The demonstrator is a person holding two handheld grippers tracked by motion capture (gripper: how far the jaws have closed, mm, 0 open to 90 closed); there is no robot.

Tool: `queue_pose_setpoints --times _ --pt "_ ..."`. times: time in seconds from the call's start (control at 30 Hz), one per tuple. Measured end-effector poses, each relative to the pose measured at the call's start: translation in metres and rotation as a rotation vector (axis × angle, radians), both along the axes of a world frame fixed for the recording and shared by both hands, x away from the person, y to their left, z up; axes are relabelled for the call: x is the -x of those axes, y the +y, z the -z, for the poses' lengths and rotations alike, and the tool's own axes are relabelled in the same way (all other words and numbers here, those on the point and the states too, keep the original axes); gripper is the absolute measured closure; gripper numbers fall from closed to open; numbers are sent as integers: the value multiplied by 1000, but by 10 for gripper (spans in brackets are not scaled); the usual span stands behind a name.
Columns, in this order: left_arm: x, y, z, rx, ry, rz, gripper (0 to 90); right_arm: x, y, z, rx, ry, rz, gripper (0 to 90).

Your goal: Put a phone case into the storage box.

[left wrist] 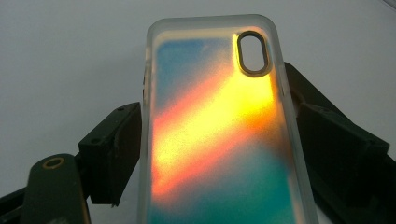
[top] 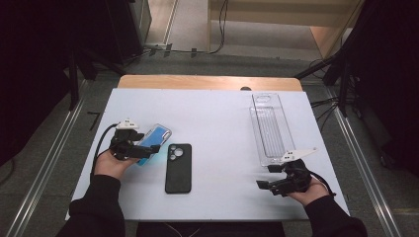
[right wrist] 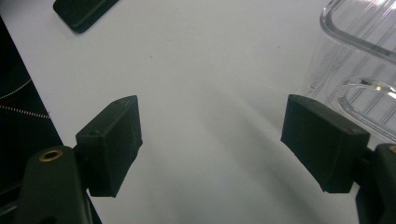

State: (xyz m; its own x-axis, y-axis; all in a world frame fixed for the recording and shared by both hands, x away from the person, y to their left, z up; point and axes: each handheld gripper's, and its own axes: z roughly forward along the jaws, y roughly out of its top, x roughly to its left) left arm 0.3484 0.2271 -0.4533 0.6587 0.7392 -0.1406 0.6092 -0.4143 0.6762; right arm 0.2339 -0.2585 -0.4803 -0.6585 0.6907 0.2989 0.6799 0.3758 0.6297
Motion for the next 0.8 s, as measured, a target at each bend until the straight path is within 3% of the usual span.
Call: queue_pose_setpoints --times 0.6,0.8 --pt "15 -30 -14 75 36 65 168 0 0 -1 7 -18 10 186" --pt "19 -45 -15 97 47 90 168 0 2 -2 -16 -9 -4 186"
